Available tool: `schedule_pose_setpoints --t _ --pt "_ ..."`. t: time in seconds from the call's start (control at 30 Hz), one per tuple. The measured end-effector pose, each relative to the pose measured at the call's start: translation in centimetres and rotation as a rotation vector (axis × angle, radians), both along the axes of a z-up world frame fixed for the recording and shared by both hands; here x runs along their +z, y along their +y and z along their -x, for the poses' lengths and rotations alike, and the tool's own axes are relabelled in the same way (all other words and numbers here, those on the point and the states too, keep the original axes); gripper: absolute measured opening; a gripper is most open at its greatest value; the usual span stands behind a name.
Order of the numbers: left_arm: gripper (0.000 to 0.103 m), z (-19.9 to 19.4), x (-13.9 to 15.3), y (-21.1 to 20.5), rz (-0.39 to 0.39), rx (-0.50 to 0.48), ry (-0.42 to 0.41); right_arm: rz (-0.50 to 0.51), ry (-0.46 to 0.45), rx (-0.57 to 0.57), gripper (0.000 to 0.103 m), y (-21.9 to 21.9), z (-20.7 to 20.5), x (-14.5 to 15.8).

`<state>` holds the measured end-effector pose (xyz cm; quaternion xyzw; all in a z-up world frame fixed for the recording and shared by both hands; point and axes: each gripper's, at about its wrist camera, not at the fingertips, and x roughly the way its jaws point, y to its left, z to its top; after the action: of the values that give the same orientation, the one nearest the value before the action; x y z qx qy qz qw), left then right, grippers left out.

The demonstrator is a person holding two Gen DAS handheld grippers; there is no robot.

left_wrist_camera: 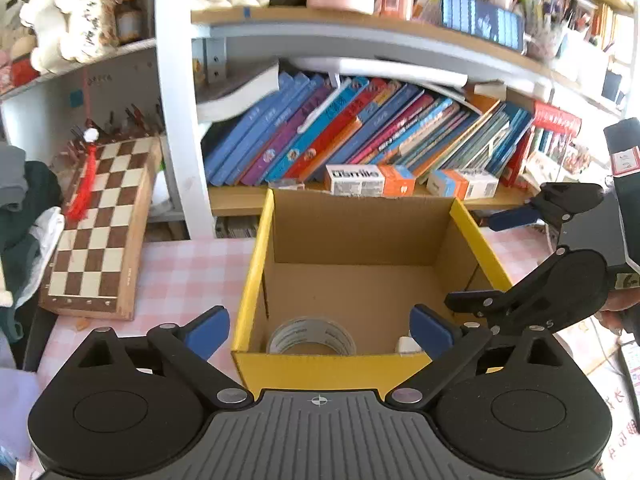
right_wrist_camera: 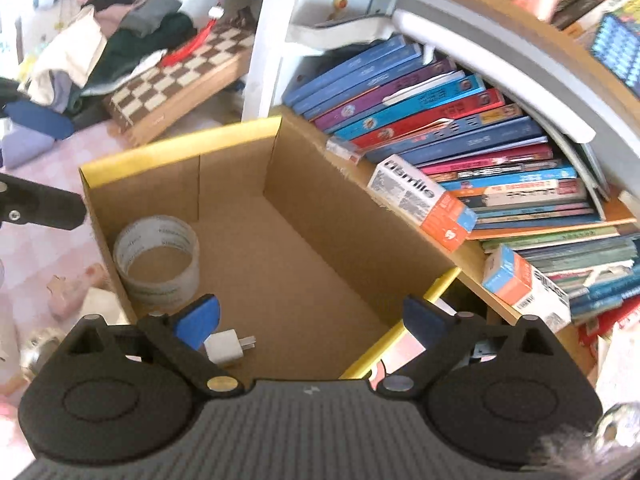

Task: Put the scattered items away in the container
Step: 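Withdraw both tools from the yellow box back over the table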

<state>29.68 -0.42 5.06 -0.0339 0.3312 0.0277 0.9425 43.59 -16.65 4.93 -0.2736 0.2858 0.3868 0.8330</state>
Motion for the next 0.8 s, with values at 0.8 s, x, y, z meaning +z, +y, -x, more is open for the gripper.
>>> schedule_pose_setpoints --t 0.8 --pt "0.099 10.7 -0.3 1.4 -0.001 -0.077 -0.049 -0.127 -0.003 -0.284 0.102 -3.7 14.5 2.0"
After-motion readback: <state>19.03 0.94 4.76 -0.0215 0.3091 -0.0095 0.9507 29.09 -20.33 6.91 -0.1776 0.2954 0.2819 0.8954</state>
